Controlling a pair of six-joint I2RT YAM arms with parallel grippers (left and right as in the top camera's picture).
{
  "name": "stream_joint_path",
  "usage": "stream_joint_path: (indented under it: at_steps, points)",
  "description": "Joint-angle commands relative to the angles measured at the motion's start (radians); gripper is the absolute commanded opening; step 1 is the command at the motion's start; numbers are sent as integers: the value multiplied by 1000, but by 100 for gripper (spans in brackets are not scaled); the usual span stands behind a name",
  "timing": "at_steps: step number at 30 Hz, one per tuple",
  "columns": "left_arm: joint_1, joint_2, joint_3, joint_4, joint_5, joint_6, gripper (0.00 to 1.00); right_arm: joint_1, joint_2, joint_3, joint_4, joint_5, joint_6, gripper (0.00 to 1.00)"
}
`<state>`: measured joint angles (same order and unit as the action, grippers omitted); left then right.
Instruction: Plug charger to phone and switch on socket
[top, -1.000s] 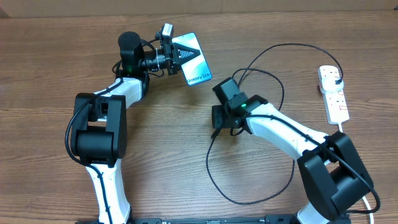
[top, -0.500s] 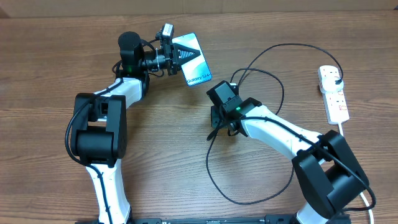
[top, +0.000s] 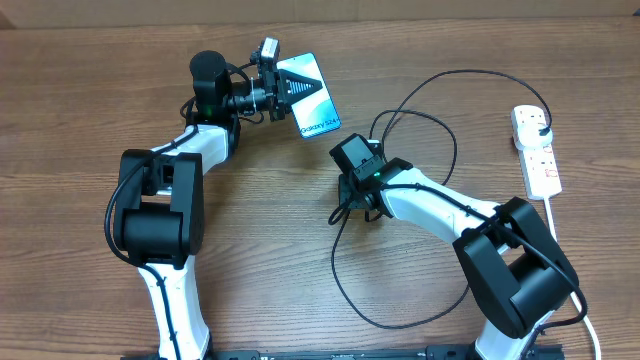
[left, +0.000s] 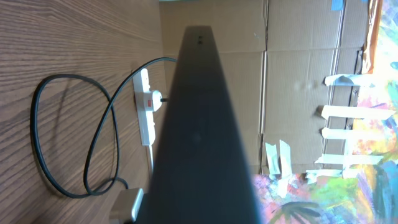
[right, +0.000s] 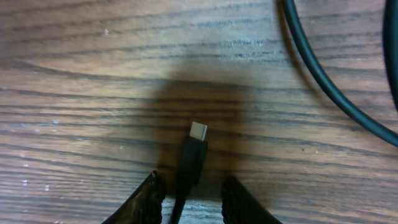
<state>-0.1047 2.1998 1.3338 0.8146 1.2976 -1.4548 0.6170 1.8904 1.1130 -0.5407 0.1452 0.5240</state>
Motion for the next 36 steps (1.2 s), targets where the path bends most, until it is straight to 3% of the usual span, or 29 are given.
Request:
stream_joint_path:
  at_steps: [1, 2, 4, 11, 16, 25, 36]
  points:
    - [-2, -12, 6, 8, 15, 27, 4, 5, 40, 21, 8, -15, 31, 19]
    - [-1, -12, 6, 8, 16, 27, 4, 5, 41, 21, 8, -15, 31, 11]
    - [2, -12, 6, 8, 19, 27, 4, 5, 41, 24, 6, -16, 31, 4]
    - [18, -12, 6, 7, 35, 57, 4, -17, -3, 134, -187, -32, -13, 4]
    - [24, -12, 6, -9, 73, 124, 5, -73, -110, 156, -194, -383, -276, 4]
    - [27, -12, 6, -52, 90, 188, 4, -252, -156, 148, -164, -935, -475, 4]
    - [-2, -12, 6, -20, 43, 150, 4, -298, -150, 70, -34, -1260, -492, 4]
